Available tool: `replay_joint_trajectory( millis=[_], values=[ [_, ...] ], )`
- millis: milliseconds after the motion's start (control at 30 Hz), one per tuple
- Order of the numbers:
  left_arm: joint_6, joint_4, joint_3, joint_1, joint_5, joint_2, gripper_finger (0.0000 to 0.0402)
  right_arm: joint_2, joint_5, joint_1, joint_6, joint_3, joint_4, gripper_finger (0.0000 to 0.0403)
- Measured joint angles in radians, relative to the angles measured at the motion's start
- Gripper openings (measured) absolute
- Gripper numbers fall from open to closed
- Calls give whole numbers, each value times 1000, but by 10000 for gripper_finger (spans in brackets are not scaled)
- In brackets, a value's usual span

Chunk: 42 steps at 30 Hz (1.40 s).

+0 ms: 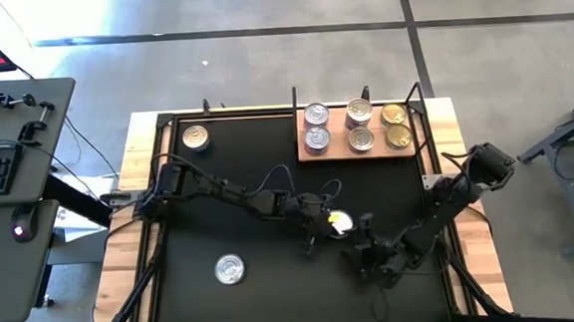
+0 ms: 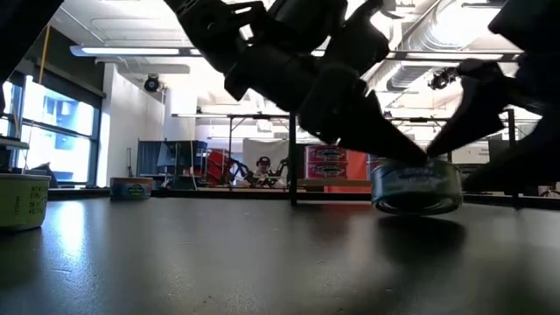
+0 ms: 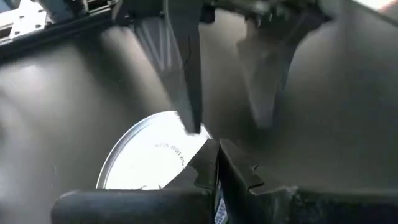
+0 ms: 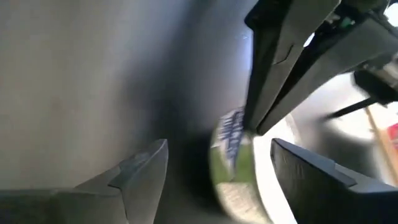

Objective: Stack canned seafood by type on shelf
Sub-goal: Stack the green tuna can on top of the other green tuna can on the shelf

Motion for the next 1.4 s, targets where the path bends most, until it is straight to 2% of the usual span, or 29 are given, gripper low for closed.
replay_joint_trajectory(
  millis=[133, 367, 600, 767, 833, 967, 1067, 1167, 1300, 1400],
  values=[
    [-52, -2, 22, 0, 0, 0, 1, 0, 30, -32, -77, 0, 0, 278],
    [-111, -2, 27, 0, 0, -2, 1, 0, 1, -65, -77, 0, 0, 251],
    [-143, 3, 28, 0, 0, -15, 1, 0, -21, -75, -73, 0, 1, 195],
    [-170, 2, 28, 1, -4, -18, 4, 0, -7, -73, 1, 0, -1, 134],
    [-169, -37, 28, 2, -10, -40, 13, 0, -1, -72, 39, 2, 4, 117],
    [-135, -196, 28, 6, -64, -111, 33, -21, -26, -58, 121, 15, -43, 117],
    [-118, -326, 23, 9, -161, -162, 42, -60, -90, -54, 248, 83, -240, 117],
    [-137, -344, -32, 10, -242, -180, 43, -91, -97, -55, 397, 198, -572, 117],
    [-189, -171, -147, 6, -236, -186, 40, -106, -116, -107, 624, 377, -1081, 117],
    [-216, 8, -242, -8, -234, -187, 38, -116, -136, -192, 688, 471, -1365, 117]
  ],
)
